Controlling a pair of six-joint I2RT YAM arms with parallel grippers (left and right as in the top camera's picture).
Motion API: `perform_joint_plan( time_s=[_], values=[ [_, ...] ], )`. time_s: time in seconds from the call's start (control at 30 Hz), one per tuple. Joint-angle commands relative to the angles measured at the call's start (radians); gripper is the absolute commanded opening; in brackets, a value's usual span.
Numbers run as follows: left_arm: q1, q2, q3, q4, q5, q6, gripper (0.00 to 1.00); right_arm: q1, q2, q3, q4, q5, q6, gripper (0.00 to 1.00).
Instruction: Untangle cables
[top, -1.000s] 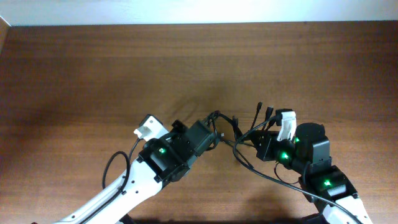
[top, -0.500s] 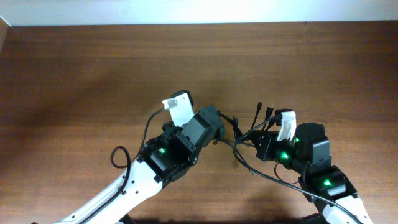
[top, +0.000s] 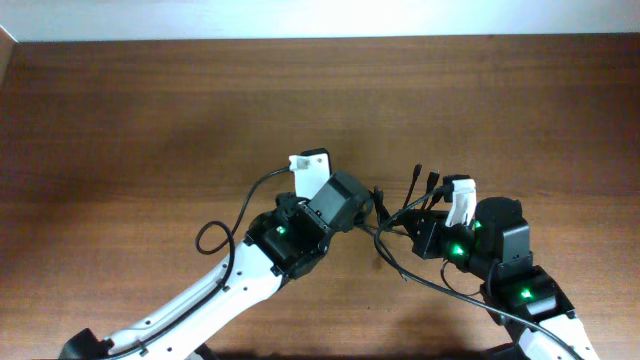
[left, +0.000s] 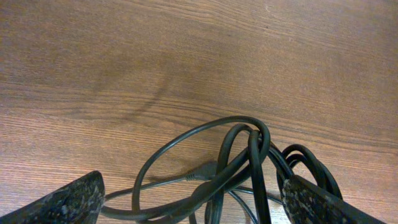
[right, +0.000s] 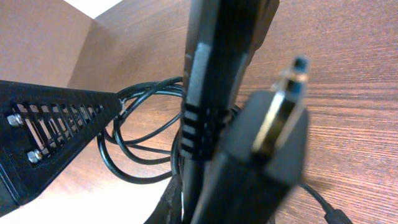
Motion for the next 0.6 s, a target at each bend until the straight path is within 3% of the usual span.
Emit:
perform_joint_plan(
  time_s=[0.0,0.13,0.3,0.4,0.5,0.57],
  values=[
    [0.002,0.009,0.017,0.006,0.021,0.016,0.93,-0.005,-0.004,0.015,0.008,0.002,-0.011,0.04],
    [0.002,0.021,0.016,0.001,0.063,0.017,0.84,-0.005,-0.004,0.015,0.008,0.002,-0.011,0.04],
    [0.002,0.043,0.016,-0.013,0.063,0.017,0.49,-0.005,-0.004,0.015,0.008,0.002,-0.012,0.04],
    [0.002,0.049,0.016,-0.018,0.071,0.017,0.43,-0.005,-0.004,0.015,0.008,0.002,-0.012,0.04],
    [0.002,0.051,0.016,-0.028,0.071,0.017,0.29,-0.005,-0.004,0.015,0.008,0.002,-0.012,0.04],
    [0.002,0.051,0.016,-0.029,0.071,0.017,0.28,-0.005,-0.004,0.015,0.008,0.002,-0.012,0.04]
  ],
)
